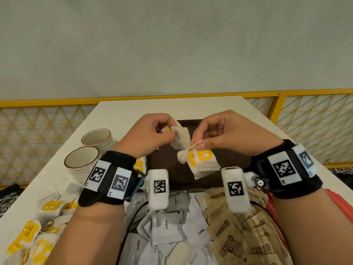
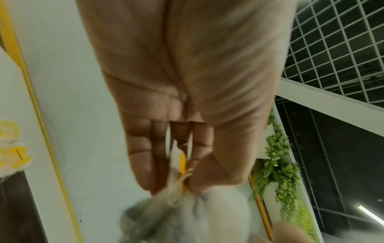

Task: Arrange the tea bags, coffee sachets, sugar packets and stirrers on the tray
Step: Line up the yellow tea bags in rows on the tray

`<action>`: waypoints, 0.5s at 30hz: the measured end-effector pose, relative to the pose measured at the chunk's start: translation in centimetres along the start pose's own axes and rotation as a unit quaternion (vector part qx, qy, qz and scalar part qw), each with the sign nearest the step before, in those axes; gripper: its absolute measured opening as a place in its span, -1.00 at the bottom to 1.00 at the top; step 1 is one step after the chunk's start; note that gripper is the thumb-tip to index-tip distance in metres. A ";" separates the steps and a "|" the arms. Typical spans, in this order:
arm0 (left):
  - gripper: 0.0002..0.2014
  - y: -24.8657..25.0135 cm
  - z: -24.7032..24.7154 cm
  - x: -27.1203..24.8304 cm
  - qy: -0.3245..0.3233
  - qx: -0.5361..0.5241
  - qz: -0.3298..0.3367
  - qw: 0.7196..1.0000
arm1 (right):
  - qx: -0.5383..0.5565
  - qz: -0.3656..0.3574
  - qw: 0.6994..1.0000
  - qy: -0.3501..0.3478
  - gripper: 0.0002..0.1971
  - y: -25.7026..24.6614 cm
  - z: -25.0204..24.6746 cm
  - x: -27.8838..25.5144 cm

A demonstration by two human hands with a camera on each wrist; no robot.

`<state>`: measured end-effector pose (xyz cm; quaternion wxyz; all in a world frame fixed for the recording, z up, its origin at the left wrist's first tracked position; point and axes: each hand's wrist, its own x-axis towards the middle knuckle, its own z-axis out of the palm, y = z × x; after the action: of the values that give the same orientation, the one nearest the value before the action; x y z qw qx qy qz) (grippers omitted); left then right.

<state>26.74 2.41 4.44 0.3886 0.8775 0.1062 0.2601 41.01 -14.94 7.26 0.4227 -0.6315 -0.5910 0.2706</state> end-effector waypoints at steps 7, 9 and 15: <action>-0.85 0.4 0.2 0.1 0.011 -0.035 0.020 0.999 | -0.029 -0.051 0.996 0.066 -0.89 -0.1 0.9 0.6; -0.91 0.5 0.5 0.2 0.020 -0.041 0.013 0.999 | -0.027 -0.064 0.995 0.072 -0.90 -0.1 1.4 0.9; -0.92 0.6 1.3 0.2 0.005 -0.069 0.000 0.998 | -0.003 -0.052 0.992 0.113 -0.91 0.5 1.9 1.5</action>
<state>27.60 1.20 4.23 0.4481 0.8472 0.0898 0.2709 39.88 -13.08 6.15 0.4983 -0.6277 -0.5726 0.1729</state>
